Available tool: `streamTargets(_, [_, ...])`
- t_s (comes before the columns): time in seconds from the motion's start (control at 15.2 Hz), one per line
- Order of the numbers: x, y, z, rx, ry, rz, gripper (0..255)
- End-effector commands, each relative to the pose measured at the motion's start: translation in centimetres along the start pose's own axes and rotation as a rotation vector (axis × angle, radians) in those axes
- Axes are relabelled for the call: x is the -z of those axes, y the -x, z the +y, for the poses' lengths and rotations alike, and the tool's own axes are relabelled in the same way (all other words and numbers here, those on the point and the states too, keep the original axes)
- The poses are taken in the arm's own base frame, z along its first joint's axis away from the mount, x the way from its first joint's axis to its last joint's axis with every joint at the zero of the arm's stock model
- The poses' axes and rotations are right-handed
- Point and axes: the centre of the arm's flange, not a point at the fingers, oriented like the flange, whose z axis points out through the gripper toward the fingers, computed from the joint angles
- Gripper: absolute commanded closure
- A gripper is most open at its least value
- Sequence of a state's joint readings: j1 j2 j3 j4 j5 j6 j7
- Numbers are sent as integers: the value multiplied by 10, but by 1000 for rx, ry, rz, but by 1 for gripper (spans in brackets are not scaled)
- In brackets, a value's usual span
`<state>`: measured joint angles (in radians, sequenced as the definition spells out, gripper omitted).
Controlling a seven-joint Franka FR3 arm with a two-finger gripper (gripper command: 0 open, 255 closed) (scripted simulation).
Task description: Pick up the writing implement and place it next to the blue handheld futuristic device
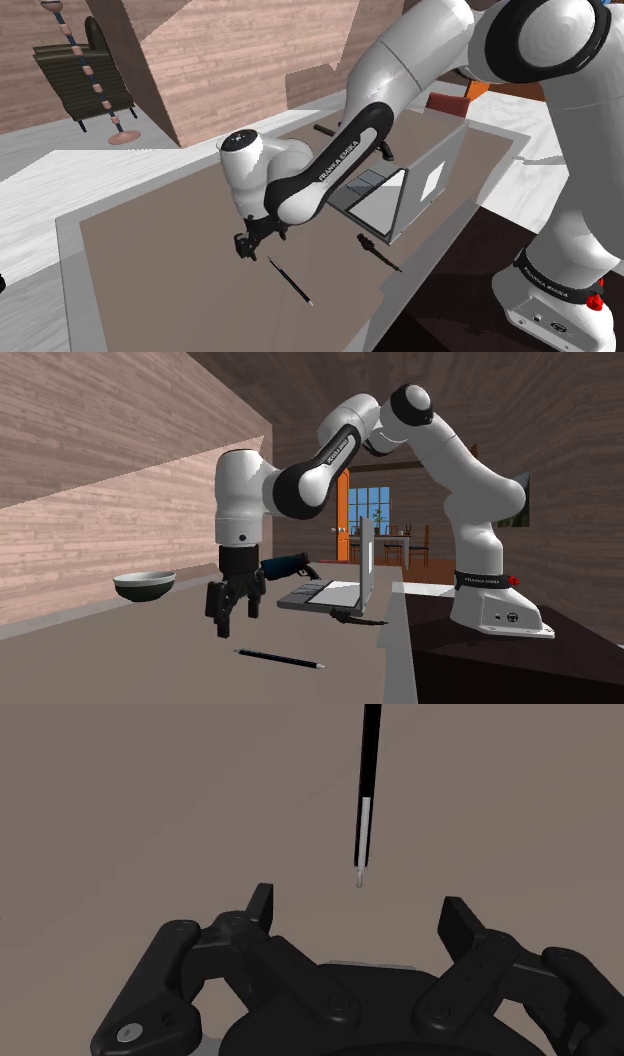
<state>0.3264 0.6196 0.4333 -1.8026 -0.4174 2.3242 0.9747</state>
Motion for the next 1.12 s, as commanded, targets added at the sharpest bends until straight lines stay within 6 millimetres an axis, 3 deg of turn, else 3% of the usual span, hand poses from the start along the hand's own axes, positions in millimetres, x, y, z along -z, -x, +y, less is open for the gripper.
streamTargets(0.0, [-11, -1, -6, -1, 1, 2, 0])
streamTargets(0.4, [-41, -1, -6, -1, 1, 2, 0])
streamTargets(0.86, [-41, -1, -6, -1, 1, 2, 0])
streamTargets(0.92, [-41, -1, -6, -1, 1, 2, 255])
streamTargets(1.06, [-41, -1, -6, -1, 1, 2, 255])
